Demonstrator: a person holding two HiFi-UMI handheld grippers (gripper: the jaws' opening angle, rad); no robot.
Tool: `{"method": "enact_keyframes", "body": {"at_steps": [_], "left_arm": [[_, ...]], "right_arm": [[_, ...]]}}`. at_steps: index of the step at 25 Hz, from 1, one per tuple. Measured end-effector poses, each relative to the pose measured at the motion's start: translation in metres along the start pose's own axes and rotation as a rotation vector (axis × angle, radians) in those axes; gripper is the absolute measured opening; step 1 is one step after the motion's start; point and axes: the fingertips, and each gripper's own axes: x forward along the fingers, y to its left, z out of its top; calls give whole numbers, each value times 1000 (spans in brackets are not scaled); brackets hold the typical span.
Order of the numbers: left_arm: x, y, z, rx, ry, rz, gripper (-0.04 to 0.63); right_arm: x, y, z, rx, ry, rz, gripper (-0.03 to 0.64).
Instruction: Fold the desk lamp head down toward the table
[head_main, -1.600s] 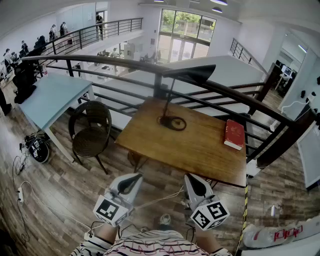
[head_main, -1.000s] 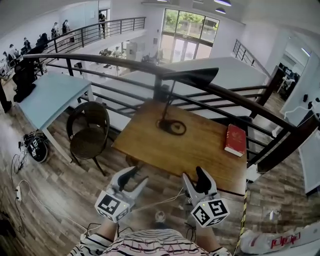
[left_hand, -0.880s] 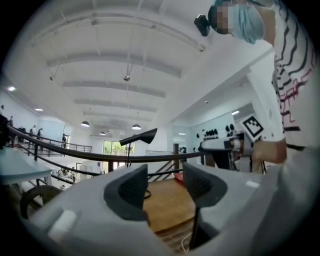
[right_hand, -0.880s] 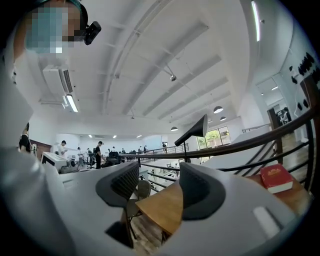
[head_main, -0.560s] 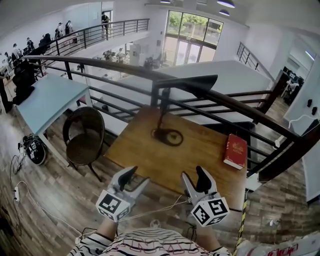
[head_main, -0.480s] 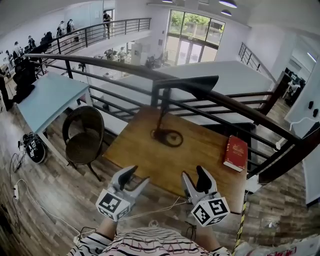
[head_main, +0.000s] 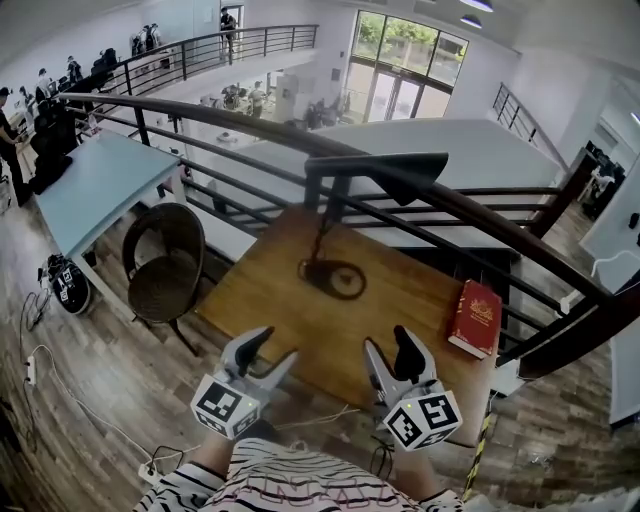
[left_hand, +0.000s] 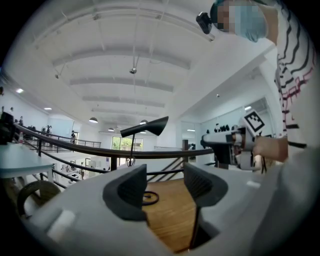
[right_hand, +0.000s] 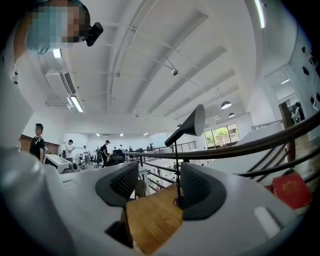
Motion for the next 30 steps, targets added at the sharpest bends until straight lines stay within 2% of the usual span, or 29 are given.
{"method": "enact_keyframes", "body": {"at_steps": [8,21,30], "left_arm": [[41,58,-9,-30,-5,-34,229],[137,171,19,-10,-21,-240,229],[187,229,30,15,-30,-353,229]], "right_arm": [[58,-17,-3,-3,-4,-35,250],[167,-49,37,-48,-74,-221,249],[208,-64,65,-124,-124,-371,249]]}}
